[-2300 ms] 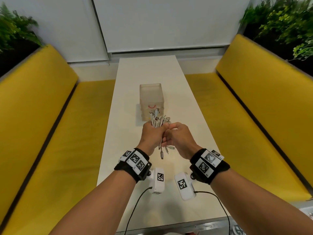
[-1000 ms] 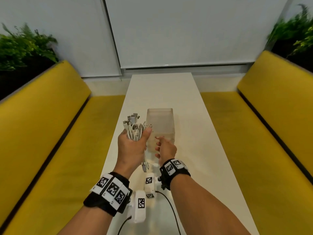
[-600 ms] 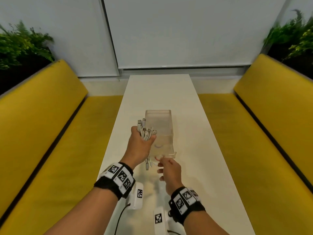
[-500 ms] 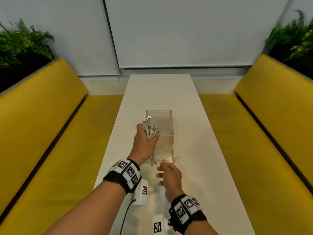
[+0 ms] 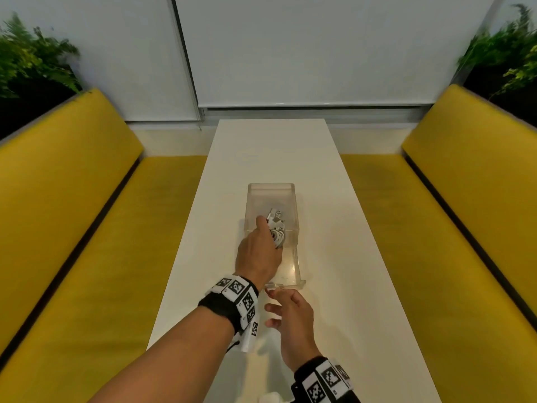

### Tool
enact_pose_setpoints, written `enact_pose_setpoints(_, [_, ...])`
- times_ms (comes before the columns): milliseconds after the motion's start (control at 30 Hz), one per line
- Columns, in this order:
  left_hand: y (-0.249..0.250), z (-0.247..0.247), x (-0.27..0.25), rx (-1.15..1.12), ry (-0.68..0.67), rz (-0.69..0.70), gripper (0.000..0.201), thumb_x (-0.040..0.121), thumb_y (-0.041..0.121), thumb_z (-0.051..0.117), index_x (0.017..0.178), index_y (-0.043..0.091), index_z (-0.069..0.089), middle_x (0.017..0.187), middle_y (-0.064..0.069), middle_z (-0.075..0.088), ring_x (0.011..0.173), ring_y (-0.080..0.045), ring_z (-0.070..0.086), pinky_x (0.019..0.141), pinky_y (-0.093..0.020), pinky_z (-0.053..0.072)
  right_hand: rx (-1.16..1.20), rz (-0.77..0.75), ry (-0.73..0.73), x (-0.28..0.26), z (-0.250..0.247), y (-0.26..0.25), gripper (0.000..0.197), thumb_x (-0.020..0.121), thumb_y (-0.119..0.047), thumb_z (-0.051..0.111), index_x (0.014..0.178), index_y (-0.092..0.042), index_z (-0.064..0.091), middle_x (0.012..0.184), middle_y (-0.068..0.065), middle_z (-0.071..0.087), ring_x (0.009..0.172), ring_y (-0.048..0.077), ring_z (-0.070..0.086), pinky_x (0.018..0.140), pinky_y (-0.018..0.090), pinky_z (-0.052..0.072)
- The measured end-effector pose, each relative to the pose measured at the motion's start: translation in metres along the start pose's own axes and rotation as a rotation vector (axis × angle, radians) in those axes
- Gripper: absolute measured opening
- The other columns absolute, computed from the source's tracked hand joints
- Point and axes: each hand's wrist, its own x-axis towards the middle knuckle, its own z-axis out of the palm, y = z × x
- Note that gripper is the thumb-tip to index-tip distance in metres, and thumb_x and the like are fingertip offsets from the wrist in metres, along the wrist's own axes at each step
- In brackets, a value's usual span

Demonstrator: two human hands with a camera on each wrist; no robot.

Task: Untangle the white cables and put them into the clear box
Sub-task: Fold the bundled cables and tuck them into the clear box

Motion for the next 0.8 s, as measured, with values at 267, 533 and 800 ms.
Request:
enact_pose_setpoints(267, [0.000, 0.011, -0.008, 0.292, -0.189, 0.148, 0.042, 0.091, 0.031, 0.060, 0.124, 0.012, 0.041, 0.104, -0.008, 0.069, 0.088, -0.030, 0.068, 0.065, -0.033, 0.042, 0.019, -0.016, -0.026, -0.001, 0.007, -0.002, 0.015, 0.097, -0.003, 0.053, 0.092, 0.005, 0.064, 0.101, 0.026, 0.074, 0.084, 0.031, 0.069, 0.074, 0.045, 0.055])
enact_pose_setpoints(533, [-0.006, 0.014, -0.009, 0.287, -0.151, 0.159, 0.067, 0.097, 0.066, 0.024, 0.120, 0.011, 0.056, 0.111, -0.006, 0.063, 0.102, -0.029, 0.057, 0.088, -0.042, 0.045, 0.019, -0.046, -0.007, -0.002, 0.009, -0.011, 0.016, 0.098, -0.001, 0.052, 0.093, 0.005, 0.066, 0.096, 0.024, 0.075, 0.080, 0.029, 0.069, 0.070, 0.039, 0.057])
enact_pose_setpoints(800, [0.001, 0.019, -0.007, 0.281, -0.125, 0.082, 0.046, 0.106, 0.042, 0.029, 0.128, 0.014, 0.058, 0.115, -0.012, 0.066, 0.108, -0.032, 0.058, 0.094, -0.042, 0.042, 0.012, -0.050, 0.012, -0.005, 0.011, -0.013, 0.024, 0.096, 0.003, 0.049, 0.076, -0.003, 0.061, 0.074, 0.013, 0.070, 0.066, 0.020, 0.064, 0.063, 0.032, 0.054])
